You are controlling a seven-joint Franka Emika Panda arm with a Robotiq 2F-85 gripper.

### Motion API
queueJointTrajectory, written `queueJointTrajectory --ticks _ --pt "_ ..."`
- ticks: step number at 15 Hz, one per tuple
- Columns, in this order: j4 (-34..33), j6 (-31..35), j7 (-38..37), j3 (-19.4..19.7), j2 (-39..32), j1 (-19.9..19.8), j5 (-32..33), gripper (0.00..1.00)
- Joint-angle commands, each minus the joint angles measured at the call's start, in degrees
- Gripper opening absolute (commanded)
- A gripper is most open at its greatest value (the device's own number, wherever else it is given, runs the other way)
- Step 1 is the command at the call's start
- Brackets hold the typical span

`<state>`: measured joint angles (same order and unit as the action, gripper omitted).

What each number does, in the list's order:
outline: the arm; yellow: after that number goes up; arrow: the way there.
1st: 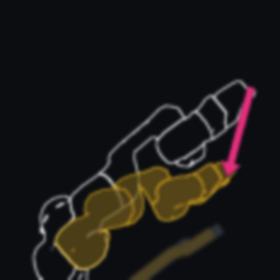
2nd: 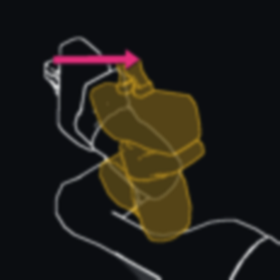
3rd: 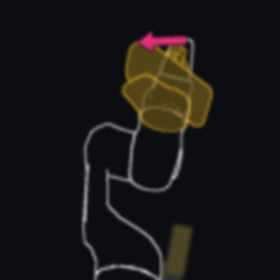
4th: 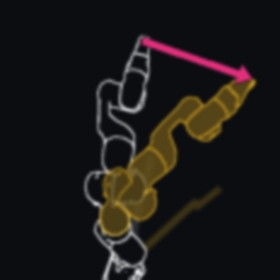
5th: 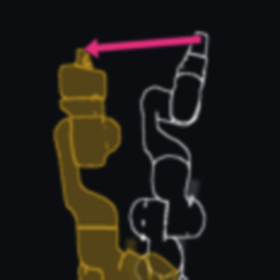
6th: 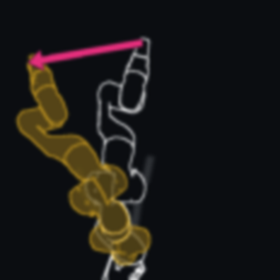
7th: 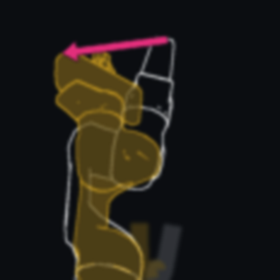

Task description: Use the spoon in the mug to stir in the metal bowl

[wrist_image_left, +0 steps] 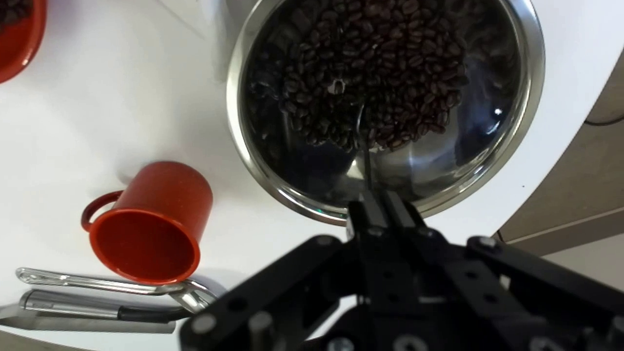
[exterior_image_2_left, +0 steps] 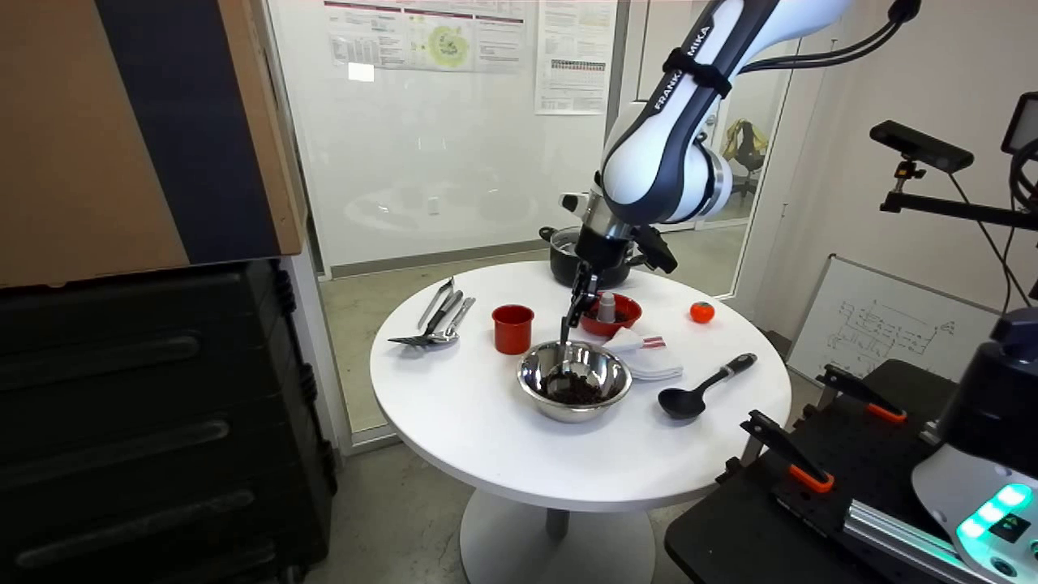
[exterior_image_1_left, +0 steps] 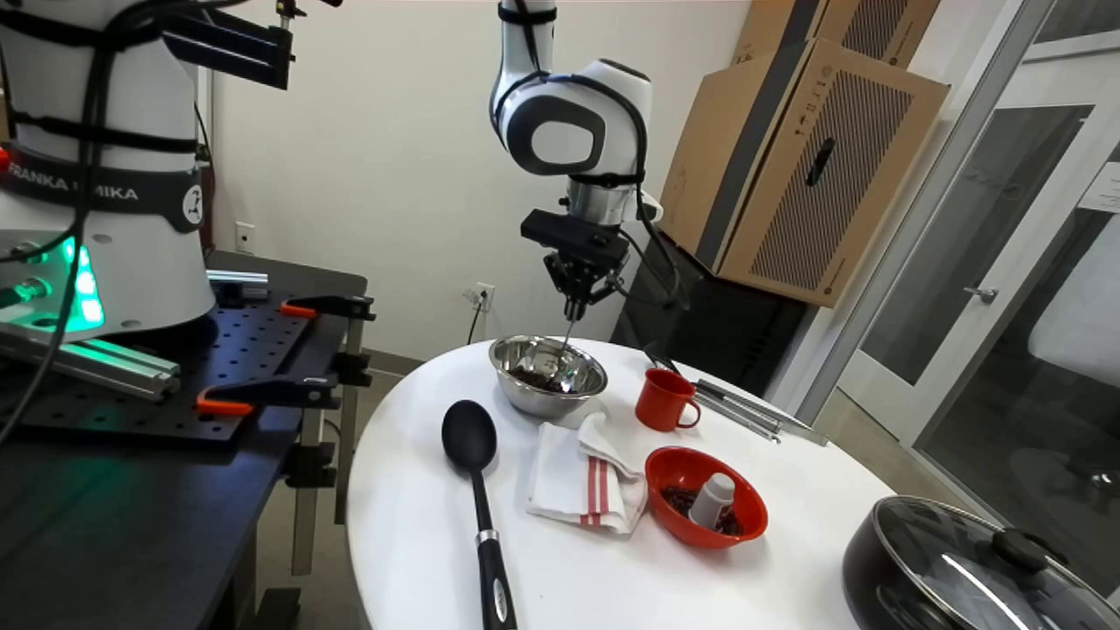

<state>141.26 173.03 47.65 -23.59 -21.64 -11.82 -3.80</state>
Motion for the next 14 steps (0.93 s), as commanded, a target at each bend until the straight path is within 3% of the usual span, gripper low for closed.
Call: queueJointTrajectory --ticks 1,6,14 --pt "1.4 -0.6 -0.3 -1.7 1.7 -2.4 1.3 0.01" --pt "1.6 -1.9 0.8 -4.1 4.5 -6.9 -0.5 0.01" --pt "-0.7 -3.0 6.3 -16.9 8.4 -19.1 -8.6 0.01"
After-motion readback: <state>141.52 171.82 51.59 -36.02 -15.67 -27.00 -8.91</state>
